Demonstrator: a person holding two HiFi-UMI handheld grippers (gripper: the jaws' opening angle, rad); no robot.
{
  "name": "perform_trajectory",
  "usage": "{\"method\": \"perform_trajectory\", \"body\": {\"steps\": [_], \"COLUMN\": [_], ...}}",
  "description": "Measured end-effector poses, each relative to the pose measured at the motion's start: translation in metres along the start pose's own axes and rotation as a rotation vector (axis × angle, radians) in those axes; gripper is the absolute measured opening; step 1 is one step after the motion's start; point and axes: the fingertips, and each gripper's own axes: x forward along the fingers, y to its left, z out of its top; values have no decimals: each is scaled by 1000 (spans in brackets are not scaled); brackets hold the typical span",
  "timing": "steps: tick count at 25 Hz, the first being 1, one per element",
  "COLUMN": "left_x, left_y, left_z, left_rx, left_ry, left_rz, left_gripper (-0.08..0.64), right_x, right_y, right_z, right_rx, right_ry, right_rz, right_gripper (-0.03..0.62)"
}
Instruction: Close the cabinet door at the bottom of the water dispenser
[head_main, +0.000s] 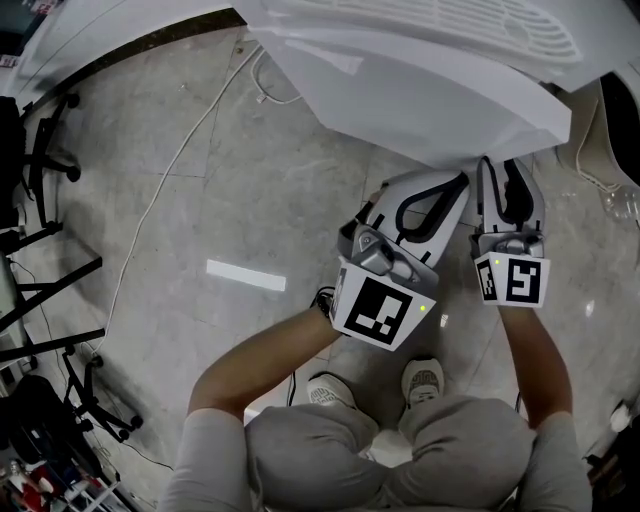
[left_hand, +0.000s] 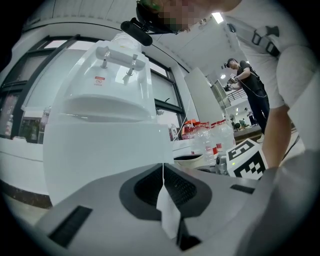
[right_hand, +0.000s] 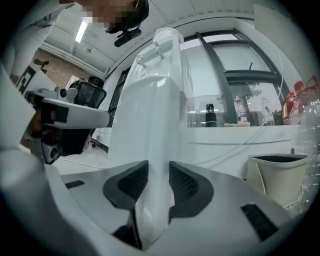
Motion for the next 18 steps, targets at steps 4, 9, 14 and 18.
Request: {"method": "perform_trajectory", "body": {"steps": [4,9,14,18], "left_x": [2,4,0,-5], "left_y": [-2,-3,3,7], "left_z": [0,6,4,2], "left_rx": [3,15,20,30], "left_ry": [6,16,25,40], "left_rz": [-1,7,25,38], "left_gripper": [12,12,12,12], "right_x": [8,16,24,30], "right_y": [-9,-21,-28,-34], "right_z": [1,3,3,4], "right_rx": [13,31,25,41], "right_ry": [-17,-22,-23,-31], "right_rz": [-17,-24,-24,-37], "right_gripper": [137,133,130,127]}}
